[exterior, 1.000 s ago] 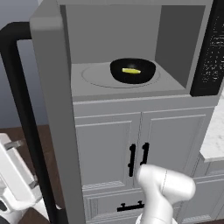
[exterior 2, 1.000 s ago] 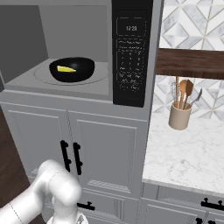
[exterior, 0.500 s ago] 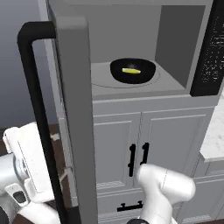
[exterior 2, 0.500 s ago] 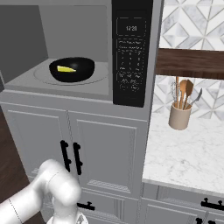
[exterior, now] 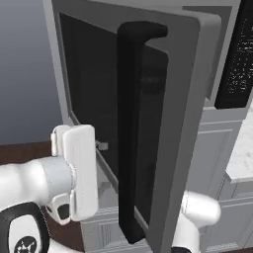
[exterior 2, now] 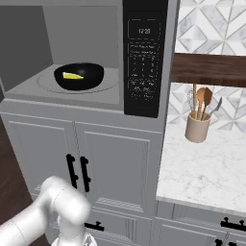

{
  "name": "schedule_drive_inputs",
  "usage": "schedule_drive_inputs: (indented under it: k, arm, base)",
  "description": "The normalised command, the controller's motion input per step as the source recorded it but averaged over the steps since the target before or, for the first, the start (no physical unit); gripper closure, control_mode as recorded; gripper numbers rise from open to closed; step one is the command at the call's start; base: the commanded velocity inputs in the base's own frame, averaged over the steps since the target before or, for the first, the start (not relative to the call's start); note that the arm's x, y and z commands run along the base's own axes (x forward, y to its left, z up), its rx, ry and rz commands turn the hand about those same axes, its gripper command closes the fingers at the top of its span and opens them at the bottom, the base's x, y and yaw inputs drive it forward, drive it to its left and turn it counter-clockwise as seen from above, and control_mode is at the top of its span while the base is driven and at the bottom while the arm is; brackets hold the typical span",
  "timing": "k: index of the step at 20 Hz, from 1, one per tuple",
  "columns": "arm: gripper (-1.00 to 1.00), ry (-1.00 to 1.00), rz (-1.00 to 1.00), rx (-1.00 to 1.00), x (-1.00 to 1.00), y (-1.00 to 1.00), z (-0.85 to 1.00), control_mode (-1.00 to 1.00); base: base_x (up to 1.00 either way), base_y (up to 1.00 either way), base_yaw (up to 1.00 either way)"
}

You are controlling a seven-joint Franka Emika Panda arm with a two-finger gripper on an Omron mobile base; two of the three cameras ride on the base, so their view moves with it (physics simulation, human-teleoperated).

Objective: Pick the lemon wedge from the sink and place it in the bowl. Then pick the bowl and place it in the microwave. Then close the microwave door and press the start button.

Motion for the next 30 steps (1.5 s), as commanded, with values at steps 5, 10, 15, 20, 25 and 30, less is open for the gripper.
schedule_drive_inputs:
  k: [5, 10, 15, 20, 25, 30]
  arm:
    - [-1.00, -0.04, 0.51, 0.27, 0.00, -0.83, 0.00, -1.00]
    - [-1.00, -0.08, 0.52, 0.25, 0.04, -0.86, -0.01, -1.00]
    - [-1.00, -0.08, 0.48, 0.25, 0.30, -0.89, 0.00, -1.00]
    - [-1.00, -0.04, 0.43, 0.26, 0.63, -0.85, 0.00, -1.00]
    - [-1.00, 0.01, 0.20, 0.24, 1.00, -0.37, 0.12, -1.00]
    - [-1.00, 0.01, 0.10, 0.10, 1.00, -0.07, 0.02, -1.00]
  base:
    - [0.00, 0.00, 0.00]
    - [0.00, 0.00, 0.00]
    - [0.00, 0.00, 0.00]
    - [0.00, 0.00, 0.00]
    - [0.00, 0.00, 0.00]
    - [0.00, 0.00, 0.00]
